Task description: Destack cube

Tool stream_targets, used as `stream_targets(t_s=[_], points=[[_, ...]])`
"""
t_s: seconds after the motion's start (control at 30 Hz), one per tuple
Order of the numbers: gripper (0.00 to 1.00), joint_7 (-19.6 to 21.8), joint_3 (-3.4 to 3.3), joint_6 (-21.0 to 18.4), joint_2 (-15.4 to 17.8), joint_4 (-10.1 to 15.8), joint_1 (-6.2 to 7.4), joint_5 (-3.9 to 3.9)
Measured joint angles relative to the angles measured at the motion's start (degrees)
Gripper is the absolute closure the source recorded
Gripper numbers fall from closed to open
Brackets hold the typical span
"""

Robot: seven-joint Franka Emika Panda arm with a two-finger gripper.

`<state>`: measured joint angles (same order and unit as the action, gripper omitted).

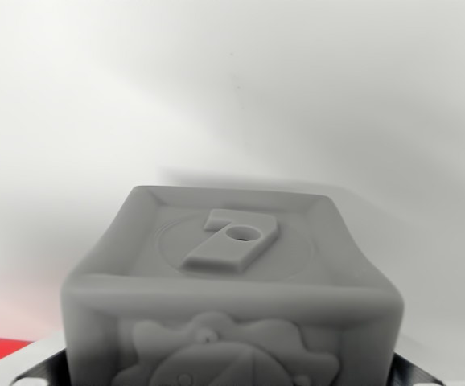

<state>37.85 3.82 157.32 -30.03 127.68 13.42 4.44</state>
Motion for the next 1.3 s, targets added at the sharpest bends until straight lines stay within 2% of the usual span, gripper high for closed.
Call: stream_targets(t_s=[0.3, 0.67, 0.7, 1.3], points=[[1.00, 0.00, -0.43, 1.29, -1.81, -0.47, 0.39, 0.00], [1.00, 0.00, -0.66, 1.95, -2.75, -0.81, 0.61, 0.00], [0.00, 0.00, -0.66, 1.96, -2.75, -0.81, 0.61, 0.00], [0.00, 0.00, -0.67, 2.01, -2.77, -0.82, 0.62, 0.00]])
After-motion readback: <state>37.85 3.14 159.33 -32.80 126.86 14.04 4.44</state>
